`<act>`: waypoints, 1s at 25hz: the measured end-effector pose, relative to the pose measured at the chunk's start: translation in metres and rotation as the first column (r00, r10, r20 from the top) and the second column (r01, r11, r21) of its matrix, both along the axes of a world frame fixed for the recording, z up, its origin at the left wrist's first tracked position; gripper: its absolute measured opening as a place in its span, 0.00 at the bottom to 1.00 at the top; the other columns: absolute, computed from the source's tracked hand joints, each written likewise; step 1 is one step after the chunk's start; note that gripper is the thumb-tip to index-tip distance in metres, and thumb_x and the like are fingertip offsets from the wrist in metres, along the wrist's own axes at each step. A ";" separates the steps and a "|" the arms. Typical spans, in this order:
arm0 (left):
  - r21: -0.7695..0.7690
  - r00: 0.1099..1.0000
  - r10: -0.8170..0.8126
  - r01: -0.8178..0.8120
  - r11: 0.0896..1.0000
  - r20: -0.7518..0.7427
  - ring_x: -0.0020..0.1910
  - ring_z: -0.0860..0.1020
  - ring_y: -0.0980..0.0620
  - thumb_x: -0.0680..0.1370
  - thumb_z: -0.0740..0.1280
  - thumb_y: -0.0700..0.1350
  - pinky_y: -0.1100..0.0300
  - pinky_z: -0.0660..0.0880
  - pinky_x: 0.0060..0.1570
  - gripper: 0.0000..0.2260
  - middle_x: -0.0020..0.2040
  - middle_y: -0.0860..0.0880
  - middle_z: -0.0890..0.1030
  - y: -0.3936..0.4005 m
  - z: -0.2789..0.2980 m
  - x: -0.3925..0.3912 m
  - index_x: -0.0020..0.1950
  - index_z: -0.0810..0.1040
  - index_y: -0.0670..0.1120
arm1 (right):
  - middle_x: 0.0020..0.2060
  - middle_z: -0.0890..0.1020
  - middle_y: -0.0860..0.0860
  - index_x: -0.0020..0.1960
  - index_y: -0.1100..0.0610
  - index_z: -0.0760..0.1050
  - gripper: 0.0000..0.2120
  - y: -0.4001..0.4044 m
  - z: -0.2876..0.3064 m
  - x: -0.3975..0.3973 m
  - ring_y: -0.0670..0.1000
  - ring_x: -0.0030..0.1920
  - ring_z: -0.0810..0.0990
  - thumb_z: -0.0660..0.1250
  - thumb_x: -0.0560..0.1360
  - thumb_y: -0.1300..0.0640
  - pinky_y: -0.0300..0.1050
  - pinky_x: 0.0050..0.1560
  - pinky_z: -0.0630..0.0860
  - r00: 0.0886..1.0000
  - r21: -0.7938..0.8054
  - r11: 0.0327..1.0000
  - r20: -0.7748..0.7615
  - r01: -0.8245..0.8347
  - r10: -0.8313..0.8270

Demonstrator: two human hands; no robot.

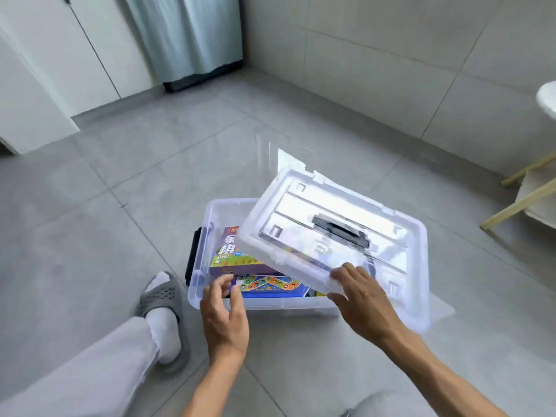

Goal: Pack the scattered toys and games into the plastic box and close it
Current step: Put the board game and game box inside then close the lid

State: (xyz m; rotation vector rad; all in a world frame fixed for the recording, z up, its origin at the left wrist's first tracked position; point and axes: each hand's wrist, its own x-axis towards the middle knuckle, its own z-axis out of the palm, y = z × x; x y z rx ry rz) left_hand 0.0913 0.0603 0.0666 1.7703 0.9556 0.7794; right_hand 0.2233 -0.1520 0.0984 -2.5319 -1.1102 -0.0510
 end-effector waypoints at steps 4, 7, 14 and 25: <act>0.046 0.991 0.095 -0.091 0.995 -0.093 0.54 0.75 0.45 0.73 0.59 0.50 0.44 0.73 0.56 0.17 0.54 0.45 0.79 0.045 0.016 -0.018 0.57 0.77 0.45 | 0.45 0.77 0.49 0.52 0.52 0.72 0.16 0.029 -0.005 -0.011 0.55 0.41 0.77 0.75 0.68 0.53 0.48 0.38 0.74 0.984 -0.160 0.974 0.052 -0.159 0.169; 0.147 0.927 -0.041 0.102 0.984 -0.373 0.64 0.72 0.42 0.75 0.63 0.49 0.47 0.68 0.65 0.20 0.64 0.43 0.76 0.066 0.009 -0.013 0.65 0.75 0.43 | 0.44 0.76 0.46 0.50 0.49 0.71 0.18 0.048 -0.016 -0.024 0.52 0.40 0.76 0.76 0.66 0.50 0.45 0.37 0.73 0.953 -0.282 0.921 0.060 -0.269 0.297; 0.096 0.685 -0.292 0.468 0.878 -0.668 0.79 0.49 0.50 0.80 0.62 0.51 0.57 0.50 0.75 0.30 0.80 0.48 0.53 0.091 -0.001 0.005 0.79 0.56 0.44 | 0.53 0.76 0.48 0.58 0.50 0.73 0.13 0.063 -0.024 -0.009 0.55 0.50 0.74 0.67 0.76 0.49 0.51 0.52 0.74 0.964 -0.243 0.933 -0.097 -0.265 0.249; 0.139 0.833 -0.053 0.155 0.978 -0.551 0.66 0.68 0.40 0.73 0.71 0.51 0.50 0.65 0.65 0.28 0.70 0.42 0.70 0.119 -0.001 0.028 0.71 0.69 0.44 | 0.79 0.45 0.44 0.80 0.45 0.46 0.39 0.060 -0.027 0.057 0.51 0.79 0.44 0.53 0.76 0.30 0.50 0.78 0.49 0.951 -0.446 0.895 -0.263 0.031 -0.164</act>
